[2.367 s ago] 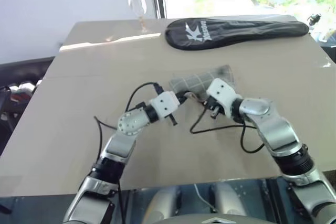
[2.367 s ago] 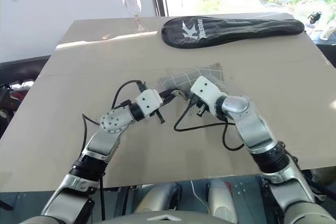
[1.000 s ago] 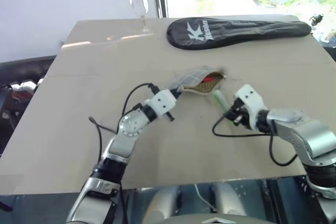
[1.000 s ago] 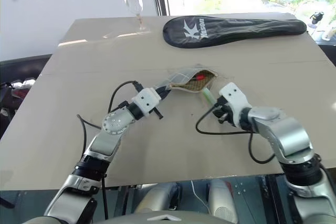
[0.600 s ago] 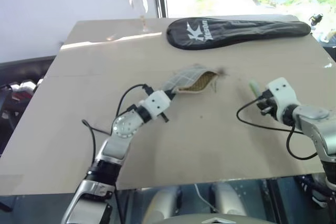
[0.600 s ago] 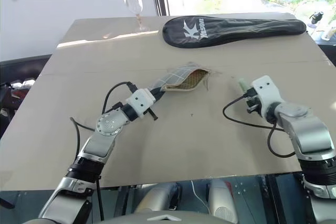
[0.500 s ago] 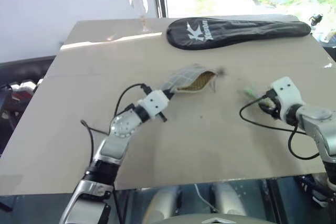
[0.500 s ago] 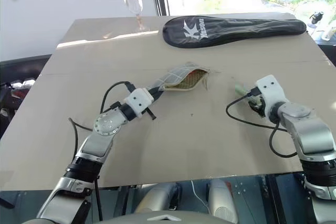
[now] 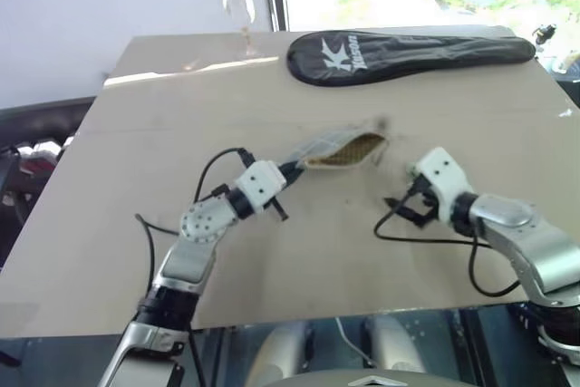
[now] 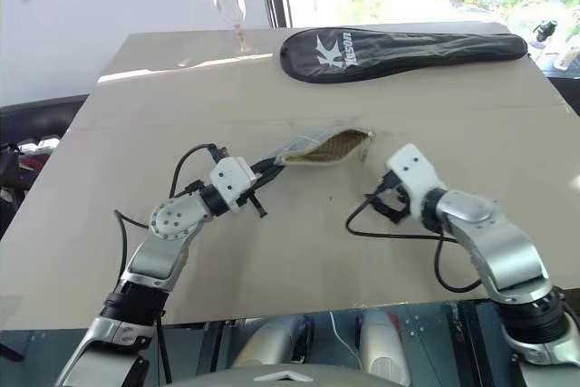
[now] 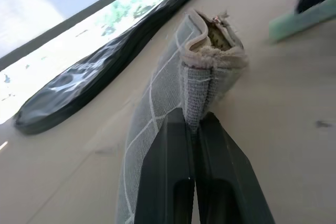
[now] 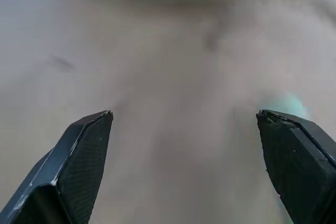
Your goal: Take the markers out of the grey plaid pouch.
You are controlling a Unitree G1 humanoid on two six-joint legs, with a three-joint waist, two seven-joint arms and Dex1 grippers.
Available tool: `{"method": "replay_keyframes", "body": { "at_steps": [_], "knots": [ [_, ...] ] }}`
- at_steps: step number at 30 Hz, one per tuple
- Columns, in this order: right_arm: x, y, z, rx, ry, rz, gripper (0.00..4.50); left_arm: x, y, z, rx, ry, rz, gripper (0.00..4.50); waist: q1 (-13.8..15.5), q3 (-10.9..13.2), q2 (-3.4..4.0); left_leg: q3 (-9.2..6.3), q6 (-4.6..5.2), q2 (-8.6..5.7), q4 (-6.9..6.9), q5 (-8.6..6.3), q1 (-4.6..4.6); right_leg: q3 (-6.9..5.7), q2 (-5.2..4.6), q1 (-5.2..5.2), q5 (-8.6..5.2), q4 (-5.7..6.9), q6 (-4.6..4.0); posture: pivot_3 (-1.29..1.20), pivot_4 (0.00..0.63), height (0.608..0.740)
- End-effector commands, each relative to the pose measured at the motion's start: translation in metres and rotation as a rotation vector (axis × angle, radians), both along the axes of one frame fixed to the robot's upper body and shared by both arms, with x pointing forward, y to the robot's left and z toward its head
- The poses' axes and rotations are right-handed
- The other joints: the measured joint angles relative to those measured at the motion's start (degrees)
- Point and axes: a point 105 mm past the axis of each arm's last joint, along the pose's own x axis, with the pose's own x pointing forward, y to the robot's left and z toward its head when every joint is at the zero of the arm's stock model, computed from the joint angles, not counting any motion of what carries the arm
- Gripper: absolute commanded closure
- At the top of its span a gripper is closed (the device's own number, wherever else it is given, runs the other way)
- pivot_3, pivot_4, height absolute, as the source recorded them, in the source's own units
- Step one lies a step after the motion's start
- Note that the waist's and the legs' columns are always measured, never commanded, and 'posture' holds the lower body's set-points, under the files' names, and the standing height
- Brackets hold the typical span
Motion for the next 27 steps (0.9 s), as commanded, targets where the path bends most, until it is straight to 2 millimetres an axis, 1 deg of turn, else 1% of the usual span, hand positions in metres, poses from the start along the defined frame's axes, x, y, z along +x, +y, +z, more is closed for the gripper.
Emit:
{"method": "replay_keyframes", "body": {
  "at_steps": [1,4,7,8,10,13,16,20,23,24,26,27],
  "knots": [
    [0.0,0.016,0.034,0.101,-0.095,0.062,1.37,-0.013,-0.006,0.012,-0.023,-0.002,-0.076,4.5,0.02,0.0,0.0,0.0,0.0,0.0,0.0,0.0,0.0,-0.01,0.0,0.0,0.0,0.01,0.0,0.0,0.15,0.74],
    [-0.001,0.024,0.047,0.17,-0.1,0.087,2.88,-0.015,-0.006,0.012,-0.03,0.016,-0.082,4.5,0.14,0.0,0.0,-0.07,0.0,0.0,0.01,0.0,0.0,-0.06,0.01,0.0,0.0,0.01,0.0,0.0,0.15,0.74],
    [0.0,0.031,0.054,0.225,-0.097,0.105,4.41,-0.016,-0.007,0.012,-0.043,0.032,-0.091,4.5,0.12,0.0,0.0,-0.1,0.0,0.0,0.01,0.0,0.0,-0.09,0.01,0.03,0.0,0.0,0.0,0.0,0.15,0.74],
    [0.001,0.033,0.055,0.232,-0.093,0.105,4.47,-0.017,-0.008,0.012,-0.057,0.045,-0.095,4.5,0.1,0.0,0.0,-0.1,0.0,0.0,0.01,0.0,0.0,-0.08,0.01,0.03,0.0,0.0,0.0,0.0,0.15,0.74],
    [0.003,0.035,0.052,0.227,-0.082,0.105,4.47,-0.017,-0.01,0.014,-0.088,0.07,-0.095,4.5,0.07,0.0,0.0,-0.09,0.0,0.0,0.01,0.0,0.0,-0.08,0.01,0.02,0.0,0.0,0.0,0.0,0.15,0.74],
    [0.01,0.038,0.041,0.192,-0.063,0.1,4.47,-0.017,-0.011,0.015,-0.121,0.11,-0.108,4.5,0.04,0.0,0.0,-0.09,0.0,-0.01,0.01,0.0,0.0,-0.08,0.01,0.03,0.0,0.0,-0.01,0.0,0.15,0.74],
    [0.022,0.042,0.032,0.166,-0.056,0.086,4.47,-0.022,-0.016,0.016,-0.142,0.155,-0.148,4.5,-0.03,0.0,0.0,-0.08,0.0,0.0,0.01,0.0,0.01,-0.07,0.01,0.02,0.0,0.02,-0.01,0.0,0.15,0.74],
    [0.029,0.046,0.022,0.064,-0.067,0.129,4.47,-0.026,-0.018,0.017,-0.17,0.201,-0.184,4.5,-0.14,0.0,0.0,-0.05,0.0,0.0,0.01,0.0,0.01,-0.04,0.02,0.0,0.0,0.03,-0.01,0.0,0.15,0.74],
    [0.029,0.046,0.017,-0.045,-0.08,0.193,3.65,-0.029,-0.016,0.017,-0.196,0.246,-0.198,4.5,-0.12,0.0,0.0,-0.04,0.0,0.0,0.01,0.0,0.01,-0.05,0.02,0.0,0.0,0.0,-0.01,0.0,0.15,0.74],
    [0.028,0.046,0.017,-0.086,-0.086,0.221,3.19,-0.029,-0.016,0.017,-0.206,0.263,-0.204,4.5,-0.11,0.0,0.0,-0.04,0.0,-0.01,0.02,0.0,0.01,-0.05,0.01,0.0,0.0,-0.01,0.0,0.0,0.15,0.74],
    [0.027,0.045,0.017,-0.148,-0.1,0.252,2.07,-0.03,-0.015,0.018,-0.219,0.288,-0.213,4.5,-0.1,0.0,0.0,-0.05,0.0,0.0,0.02,0.0,0.0,-0.06,0.02,0.0,0.0,-0.01,-0.01,0.0,0.15,0.74],
    [0.027,0.045,0.018,-0.184,-0.112,0.26,1.6,-0.031,-0.016,0.018,-0.23,0.306,-0.22,4.5,-0.09,0.0,0.0,-0.05,0.0,-0.01,0.03,0.0,0.0,-0.05,0.02,0.0,0.0,0.0,-0.01,0.0,0.15,0.74]
  ]
}}
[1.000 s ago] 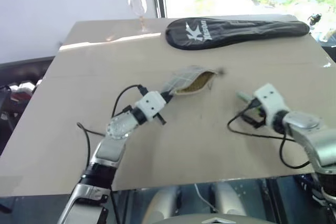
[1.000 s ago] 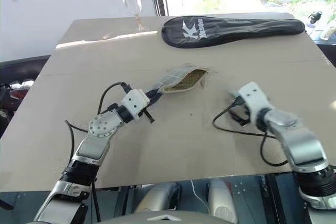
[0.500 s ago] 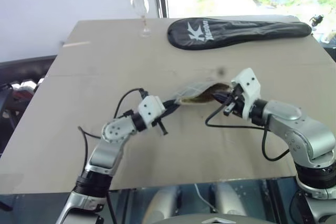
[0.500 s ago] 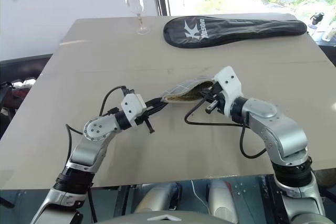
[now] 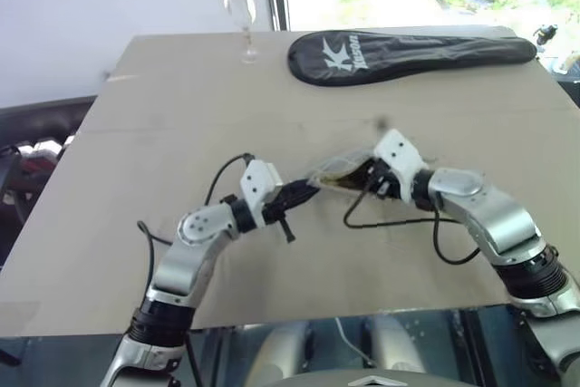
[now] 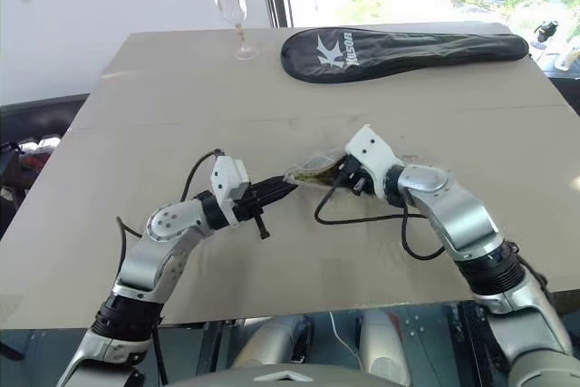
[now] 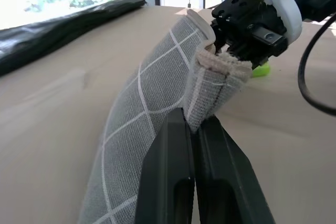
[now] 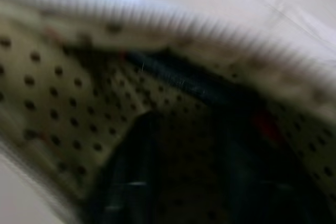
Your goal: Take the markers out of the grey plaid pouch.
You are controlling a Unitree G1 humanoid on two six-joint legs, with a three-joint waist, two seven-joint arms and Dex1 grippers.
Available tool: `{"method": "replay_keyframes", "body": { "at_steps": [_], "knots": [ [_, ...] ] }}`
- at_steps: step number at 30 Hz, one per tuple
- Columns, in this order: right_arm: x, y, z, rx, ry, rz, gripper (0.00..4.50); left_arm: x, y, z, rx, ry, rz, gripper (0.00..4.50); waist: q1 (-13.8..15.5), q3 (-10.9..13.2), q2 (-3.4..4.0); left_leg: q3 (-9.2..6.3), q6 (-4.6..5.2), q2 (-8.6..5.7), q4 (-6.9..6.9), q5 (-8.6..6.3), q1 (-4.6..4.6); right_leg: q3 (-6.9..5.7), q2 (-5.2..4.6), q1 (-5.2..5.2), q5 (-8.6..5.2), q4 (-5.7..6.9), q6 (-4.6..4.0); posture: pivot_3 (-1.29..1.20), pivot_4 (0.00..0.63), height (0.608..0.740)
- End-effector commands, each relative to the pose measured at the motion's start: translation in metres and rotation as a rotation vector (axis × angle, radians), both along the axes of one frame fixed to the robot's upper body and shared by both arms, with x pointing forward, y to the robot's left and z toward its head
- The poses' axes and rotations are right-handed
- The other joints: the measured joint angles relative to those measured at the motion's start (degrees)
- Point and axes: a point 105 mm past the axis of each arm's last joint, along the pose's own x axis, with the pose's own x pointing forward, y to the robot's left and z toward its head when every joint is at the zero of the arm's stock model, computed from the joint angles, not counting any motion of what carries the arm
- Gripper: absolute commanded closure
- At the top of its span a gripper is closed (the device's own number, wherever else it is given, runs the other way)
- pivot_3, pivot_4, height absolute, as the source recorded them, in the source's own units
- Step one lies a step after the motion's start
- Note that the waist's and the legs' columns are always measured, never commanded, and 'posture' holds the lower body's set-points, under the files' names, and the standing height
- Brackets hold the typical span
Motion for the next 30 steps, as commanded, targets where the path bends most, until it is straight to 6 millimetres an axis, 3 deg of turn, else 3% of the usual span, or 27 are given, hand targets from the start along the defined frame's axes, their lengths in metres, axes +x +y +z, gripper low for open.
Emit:
{"method": "replay_keyframes", "body": {
  "at_steps": [1,3,12,26,30],
  "knots": [
    [0.0,0.004,0.014,-0.09,-0.087,0.069,1.12,-0.006,-0.001,0.017,-0.057,-0.005,-0.034,4.5,0.01,0.0,0.0,-0.01,0.0,0.0,0.0,0.0,0.0,-0.01,0.01,0.0,0.0,0.01,0.0,0.0,0.15,0.74],
    [-0.001,0.003,0.015,-0.161,-0.097,0.095,0.07,-0.007,-0.002,0.018,-0.073,0.026,-0.045,4.5,-0.01,0.0,0.0,0.0,0.0,0.0,0.01,0.0,0.0,0.0,0.01,0.0,0.0,0.01,0.0,0.0,0.15,0.74],
    [-0.009,0.005,0.014,-0.307,-0.049,0.209,0.07,-0.009,-0.009,0.017,-0.085,0.135,-0.113,4.5,0.1,0.0,-0.01,-0.02,0.0,0.01,0.04,0.0,-0.01,-0.02,-0.01,0.02,0.0,-0.01,0.0,0.0,0.15,0.74],
    [0.038,-0.002,-0.011,-0.489,-0.019,0.243,0.07,-0.012,-0.026,0.016,-0.082,0.253,-0.213,4.5,-0.13,0.0,-0.01,0.0,-0.01,0.01,0.07,0.0,0.0,0.01,0.01,0.02,0.0,0.01,0.0,0.0,0.15,0.74],
    [0.046,0.001,-0.001,-0.499,-0.053,0.272,0.07,-0.012,-0.028,0.016,-0.084,0.257,-0.213,4.5,-0.14,0.0,-0.01,-0.01,-0.01,0.01,0.13,0.0,0.01,0.0,0.02,0.03,0.0,0.03,0.0,0.0,0.15,0.74]
  ]
}}
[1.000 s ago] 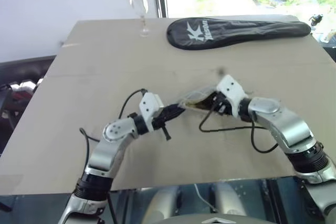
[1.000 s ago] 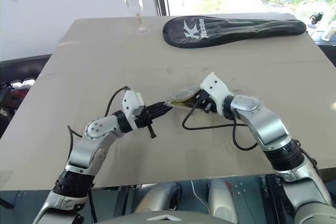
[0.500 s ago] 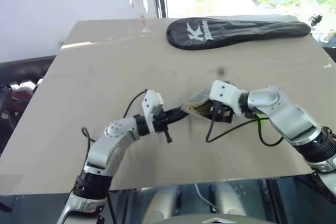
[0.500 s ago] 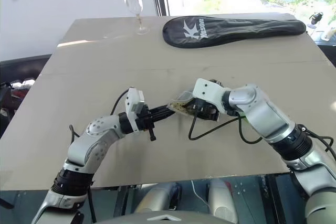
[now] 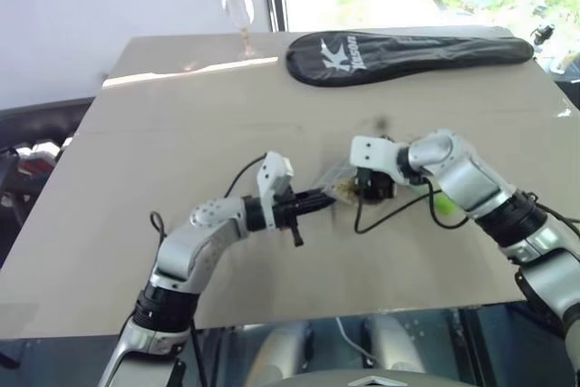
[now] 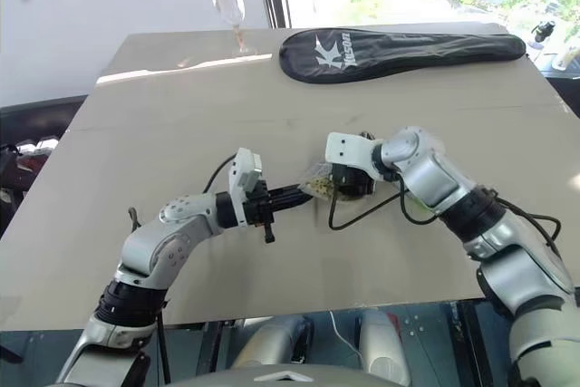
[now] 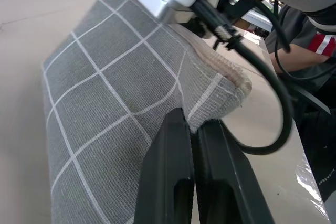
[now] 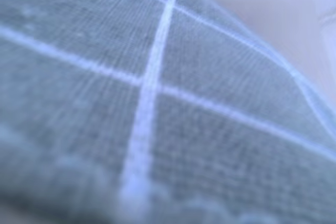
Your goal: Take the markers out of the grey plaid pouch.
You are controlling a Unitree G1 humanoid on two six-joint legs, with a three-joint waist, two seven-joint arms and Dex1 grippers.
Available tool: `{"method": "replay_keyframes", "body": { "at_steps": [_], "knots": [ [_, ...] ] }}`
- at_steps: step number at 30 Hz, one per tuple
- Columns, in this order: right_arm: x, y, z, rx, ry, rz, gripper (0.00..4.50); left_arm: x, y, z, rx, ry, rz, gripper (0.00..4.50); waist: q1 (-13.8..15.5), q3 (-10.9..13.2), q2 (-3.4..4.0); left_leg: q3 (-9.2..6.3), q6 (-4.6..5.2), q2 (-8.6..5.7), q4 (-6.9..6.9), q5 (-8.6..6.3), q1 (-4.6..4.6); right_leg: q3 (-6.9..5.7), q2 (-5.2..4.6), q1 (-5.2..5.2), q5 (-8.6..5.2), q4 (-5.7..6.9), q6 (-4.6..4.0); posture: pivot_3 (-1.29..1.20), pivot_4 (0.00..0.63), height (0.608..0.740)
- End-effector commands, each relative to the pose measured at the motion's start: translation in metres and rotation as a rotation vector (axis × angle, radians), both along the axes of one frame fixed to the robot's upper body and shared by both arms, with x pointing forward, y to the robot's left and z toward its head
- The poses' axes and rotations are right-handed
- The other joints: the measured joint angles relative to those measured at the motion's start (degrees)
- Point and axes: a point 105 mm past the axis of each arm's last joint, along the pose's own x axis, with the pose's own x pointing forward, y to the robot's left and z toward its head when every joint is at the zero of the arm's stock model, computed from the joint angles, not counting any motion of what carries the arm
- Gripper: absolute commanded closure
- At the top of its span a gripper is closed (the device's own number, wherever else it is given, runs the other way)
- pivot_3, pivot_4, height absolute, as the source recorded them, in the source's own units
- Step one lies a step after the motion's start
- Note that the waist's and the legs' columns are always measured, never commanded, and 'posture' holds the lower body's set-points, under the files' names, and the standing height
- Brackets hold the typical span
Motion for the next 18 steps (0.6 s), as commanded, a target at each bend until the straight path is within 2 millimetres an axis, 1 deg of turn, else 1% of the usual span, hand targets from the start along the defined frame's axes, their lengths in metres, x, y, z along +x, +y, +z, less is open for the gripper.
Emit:
{"method": "replay_keyframes", "body": {
  "at_steps": [1,5,10,15,18],
  "knots": [
    [0.007,-0.006,0.009,-0.029,-0.023,-0.003,0.07,-0.006,-0.007,0.018,-0.048,-0.05,-0.052,4.5,0.03,0.0,0.0,0.0,0.0,0.0,0.0,0.0,0.0,-0.01,0.0,0.0,0.0,0.0,0.0,0.0,0.15,0.74],
    [-0.014,-0.01,0.026,-0.124,-0.018,0.155,0.07,-0.007,-0.005,0.029,-0.104,0.012,-0.06,4.5,0.25,0.02,-0.01,-0.04,0.0,0.0,0.03,0.0,-0.07,-0.04,-0.02,-0.02,0.0,-0.03,0.0,0.0,0.15,0.74],
    [-0.03,-0.013,0.037,-0.167,0.016,0.237,0.07,-0.014,-0.006,0.029,-0.096,0.098,-0.116,4.5,0.09,0.02,-0.01,-0.08,0.0,0.0,0.06,0.0,-0.15,-0.07,-0.01,-0.06,0.0,-0.05,0.0,0.0,0.15,0.74],
    [-0.037,-0.021,0.03,-0.23,0.088,0.258,0.07,-0.024,-0.009,0.027,-0.1,0.194,-0.181,4.5,0.14,0.02,-0.02,-0.08,0.0,0.0,0.08,0.0,-0.15,-0.07,-0.01,-0.06,0.0,-0.03,0.0,0.0,0.15,0.74],
    [-0.043,-0.019,0.026,-0.229,0.144,0.272,0.07,-0.024,-0.008,0.016,-0.067,0.228,-0.165,4.5,0.17,0.02,-0.02,-0.09,0.0,0.0,0.1,0.0,-0.15,-0.07,-0.01,-0.05,0.0,-0.03,0.0,0.0,0.15,0.74]
  ]
}}
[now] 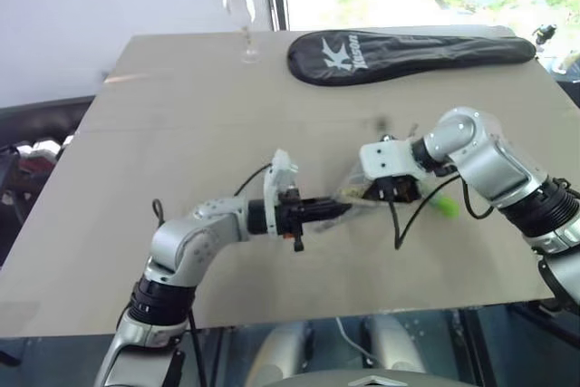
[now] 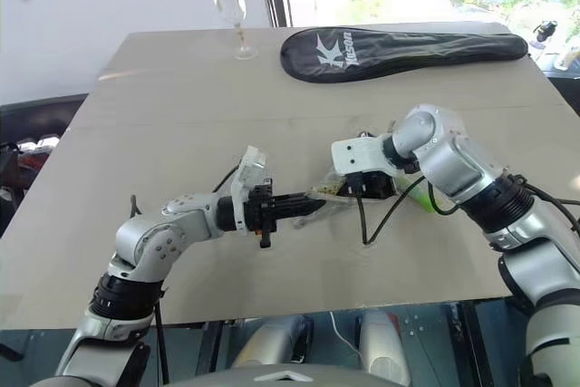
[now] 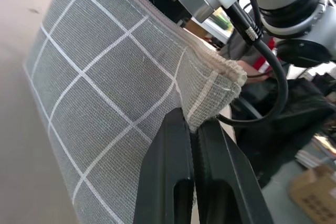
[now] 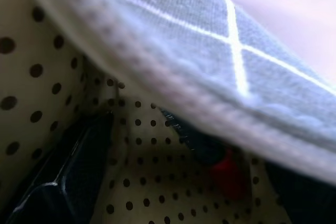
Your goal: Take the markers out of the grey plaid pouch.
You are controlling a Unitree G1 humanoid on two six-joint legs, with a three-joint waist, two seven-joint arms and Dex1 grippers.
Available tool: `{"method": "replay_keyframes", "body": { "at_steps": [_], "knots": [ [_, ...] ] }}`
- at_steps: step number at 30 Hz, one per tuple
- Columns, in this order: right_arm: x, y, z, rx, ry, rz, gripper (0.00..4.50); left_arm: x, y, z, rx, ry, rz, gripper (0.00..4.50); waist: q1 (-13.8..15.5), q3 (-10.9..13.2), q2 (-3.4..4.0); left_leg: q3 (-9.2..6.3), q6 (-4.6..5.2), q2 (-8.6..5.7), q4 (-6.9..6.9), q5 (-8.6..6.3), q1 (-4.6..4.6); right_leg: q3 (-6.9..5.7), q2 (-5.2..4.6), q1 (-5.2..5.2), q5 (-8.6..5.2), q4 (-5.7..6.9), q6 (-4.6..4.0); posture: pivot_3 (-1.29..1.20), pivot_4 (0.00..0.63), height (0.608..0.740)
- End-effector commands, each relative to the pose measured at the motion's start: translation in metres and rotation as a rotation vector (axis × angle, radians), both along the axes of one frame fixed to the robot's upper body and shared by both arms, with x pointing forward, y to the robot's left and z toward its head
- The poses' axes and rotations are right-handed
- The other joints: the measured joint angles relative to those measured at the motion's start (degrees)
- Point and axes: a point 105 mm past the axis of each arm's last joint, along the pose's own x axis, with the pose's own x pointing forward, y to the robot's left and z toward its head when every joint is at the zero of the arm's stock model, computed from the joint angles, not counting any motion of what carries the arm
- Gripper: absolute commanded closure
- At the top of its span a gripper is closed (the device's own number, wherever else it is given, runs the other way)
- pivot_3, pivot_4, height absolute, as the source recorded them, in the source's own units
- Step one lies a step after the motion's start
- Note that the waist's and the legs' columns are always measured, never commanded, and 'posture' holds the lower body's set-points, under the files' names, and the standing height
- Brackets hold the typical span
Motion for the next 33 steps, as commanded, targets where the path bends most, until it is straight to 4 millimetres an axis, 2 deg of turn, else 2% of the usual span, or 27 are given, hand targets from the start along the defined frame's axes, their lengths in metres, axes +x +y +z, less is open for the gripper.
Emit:
{"method": "replay_keyframes", "body": {
  "at_steps": [1,9,19,20,21,24,25,26,29,33],
  "knots": [
    [-0.005,-0.003,0.001,-0.039,0.034,0.011,0.07,-0.002,0.002,0.006,-0.001,-0.029,-0.003,4.5,0.0,0.0,0.0,0.0,0.0,0.0,0.0,0.0,0.0,0.0,0.0,0.0,0.0,0.0,0.0,0.0,0.15,0.74],
    [0.015,0.004,-0.021,-0.053,0.018,-0.081,0.07,0.015,0.01,-0.004,-0.004,-0.054,0.089,4.5,0.0,0.0,0.0,0.0,-0.01,0.0,0.07,0.0,0.02,0.0,0.01,0.02,0.0,0.05,-0.01,0.0,0.15,0.74],
    [0.022,0.003,-0.054,-0.076,0.091,-0.113,0.07,0.011,0.016,-0.01,0.013,-0.08,0.113,4.5,-0.32,-0.07,-0.07,0.01,-0.02,0.05,0.15,-0.01,0.29,0.03,0.08,0.21,0.03,0.1,-0.05,0.0,0.15,0.74],
    [0.022,0.004,-0.056,-0.072,0.091,-0.111,0.62,0.011,0.017,-0.011,0.017,-0.086,0.115,4.5,-0.36,-0.07,-0.08,0.03,-0.02,0.07,0.15,-0.01,0.36,0.05,0.11,0.27,0.05,0.11,-0.08,0.0,0.15,0.74],
    [0.023,0.005,-0.057,-0.064,0.091,-0.111,0.86,0.011,0.018,-0.013,0.028,-0.094,0.118,4.5,-0.41,-0.08,-0.09,0.04,-0.02,0.1,0.13,-0.01,0.48,0.07,0.15,0.37,0.06,0.11,-0.1,0.0,0.15,0.74],
    [0.023,0.008,-0.056,-0.043,0.096,-0.109,2.32,0.012,0.021,-0.022,0.081,-0.117,0.134,4.5,-0.57,-0.09,-0.11,0.08,-0.01,0.13,-0.12,-0.02,0.99,0.13,0.17,0.75,0.08,0.09,-0.14,0.0,0.15,0.74],
    [0.023,0.009,-0.056,-0.041,0.096,-0.109,2.85,0.012,0.021,-0.023,0.09,-0.121,0.137,4.5,-0.61,-0.09,-0.11,0.08,-0.02,0.14,-0.13,-0.02,1.0,0.11,0.19,0.75,0.1,0.09,-0.18,0.0,0.15,0.74],
    [0.023,0.01,-0.056,-0.03,0.09,-0.108,3.59,0.013,0.023,-0.028,0.119,-0.14,0.142,4.5,-0.62,-0.09,-0.1,0.06,-0.02,0.18,-0.14,-0.01,1.01,0.1,0.24,0.75,0.14,0.09,-0.25,0.0,0.15,0.74],
    [0.022,0.014,-0.049,0.019,0.067,-0.112,4.11,0.016,0.027,-0.034,0.178,-0.198,0.158,4.5,-0.62,-0.09,-0.1,-0.01,-0.17,0.23,-0.15,0.08,1.01,0.06,0.29,0.74,0.19,0.11,-0.32,0.0,0.15,0.74],
    [0.023,0.019,-0.033,0.113,0.028,-0.133,4.13,0.024,0.031,-0.033,0.25,-0.324,0.189,4.5,-0.62,-0.09,-0.1,-0.01,-0.19,0.23,-0.24,0.09,0.98,0.08,0.29,0.7,0.19,0.08,-0.32,0.0,0.15,0.74]
  ]
}}
